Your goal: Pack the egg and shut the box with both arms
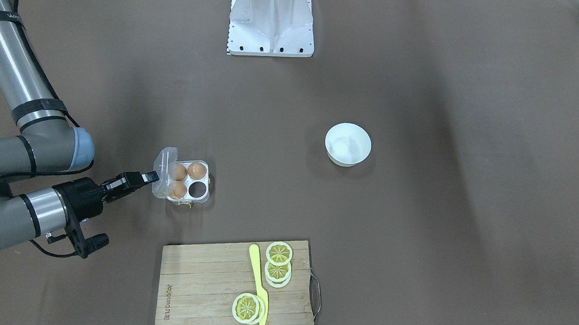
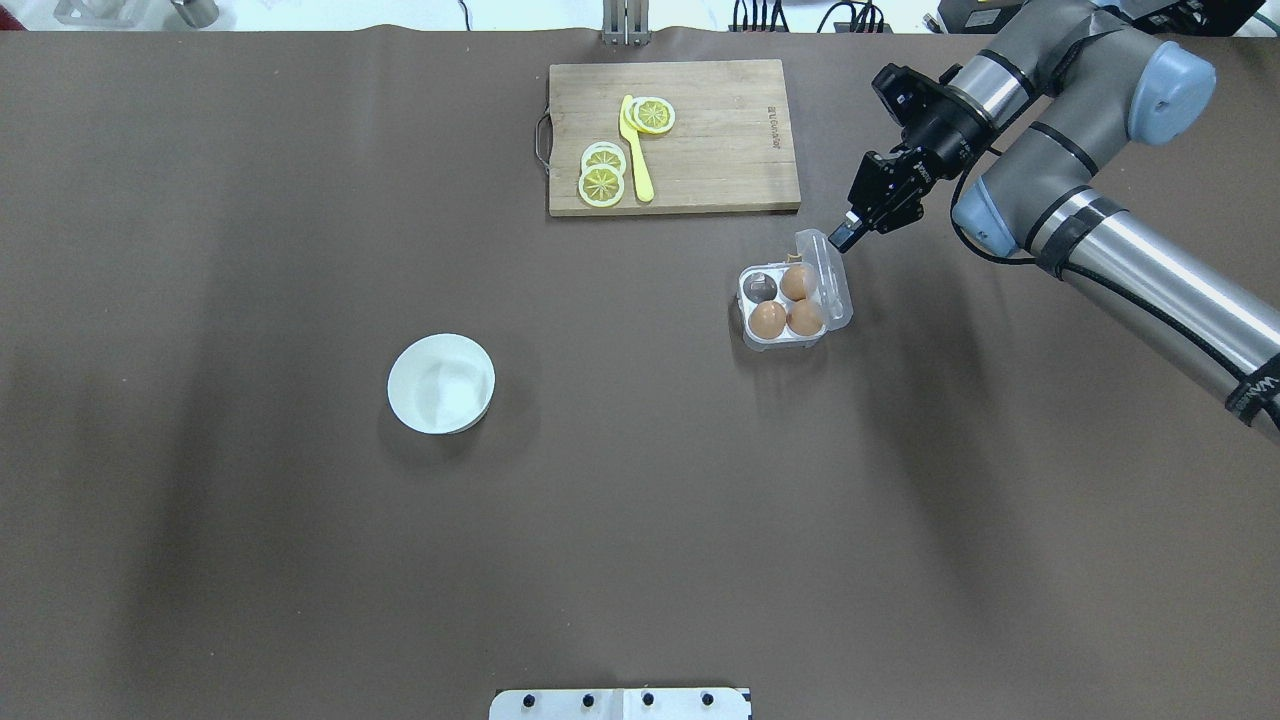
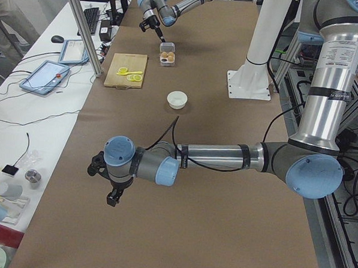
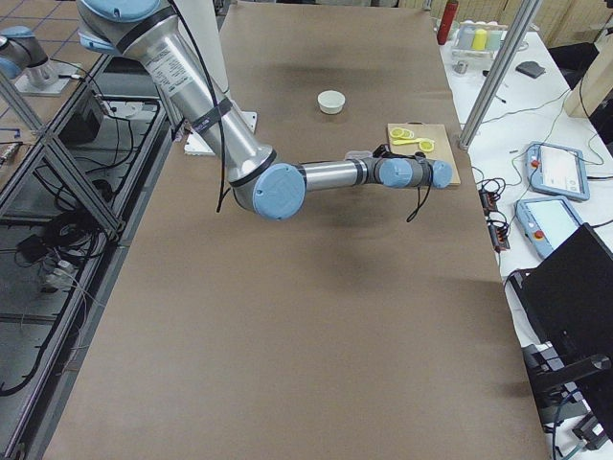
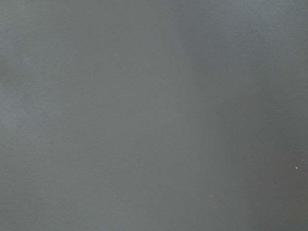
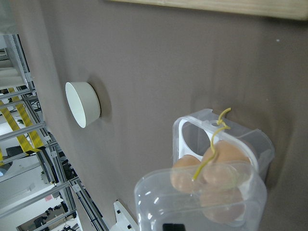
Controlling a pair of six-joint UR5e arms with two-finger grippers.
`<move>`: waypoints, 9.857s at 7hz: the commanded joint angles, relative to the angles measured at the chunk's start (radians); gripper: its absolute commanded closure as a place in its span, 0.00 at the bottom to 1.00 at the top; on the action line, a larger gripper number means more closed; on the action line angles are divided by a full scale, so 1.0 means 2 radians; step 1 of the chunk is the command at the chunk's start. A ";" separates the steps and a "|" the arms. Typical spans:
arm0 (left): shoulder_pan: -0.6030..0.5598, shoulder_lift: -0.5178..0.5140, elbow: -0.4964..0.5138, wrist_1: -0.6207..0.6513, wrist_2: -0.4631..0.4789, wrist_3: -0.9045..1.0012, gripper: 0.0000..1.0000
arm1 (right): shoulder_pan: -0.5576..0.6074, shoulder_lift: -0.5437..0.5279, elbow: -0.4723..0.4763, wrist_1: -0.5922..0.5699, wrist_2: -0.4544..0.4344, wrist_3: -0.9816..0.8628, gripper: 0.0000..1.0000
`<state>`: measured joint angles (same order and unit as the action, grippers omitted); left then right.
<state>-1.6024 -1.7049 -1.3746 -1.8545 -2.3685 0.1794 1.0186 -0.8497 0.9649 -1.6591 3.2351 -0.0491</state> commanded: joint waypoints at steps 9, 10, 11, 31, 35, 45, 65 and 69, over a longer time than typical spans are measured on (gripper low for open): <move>0.000 0.002 -0.009 0.001 -0.001 -0.001 0.02 | 0.071 -0.041 0.084 -0.009 -0.128 0.018 1.00; 0.000 0.002 -0.009 0.001 0.000 -0.001 0.02 | 0.092 -0.073 0.112 0.003 -0.163 0.018 1.00; 0.000 0.001 -0.008 0.002 0.000 -0.001 0.02 | 0.118 -0.091 0.123 0.016 -0.207 0.017 1.00; 0.000 -0.003 -0.005 0.007 0.000 -0.003 0.02 | 0.324 -0.232 0.136 0.060 -0.479 -0.093 0.01; 0.000 0.000 -0.005 0.010 -0.001 -0.005 0.02 | 0.334 -0.225 0.183 -0.005 -0.436 -0.076 0.01; -0.013 -0.002 -0.012 0.035 -0.033 -0.038 0.02 | 0.317 -0.232 0.258 -0.043 -0.445 -0.031 0.01; -0.020 0.111 -0.093 0.012 -0.026 -0.074 0.02 | 0.308 -0.257 0.257 -0.062 -0.462 -0.035 0.00; -0.020 0.110 -0.094 0.012 -0.026 -0.074 0.02 | 0.297 -0.252 0.259 -0.059 -0.462 -0.035 0.01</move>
<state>-1.6429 -1.4836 -1.5614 -1.8300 -2.4206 0.0307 1.6183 -1.3582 1.4836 -1.7795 2.3101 -0.1198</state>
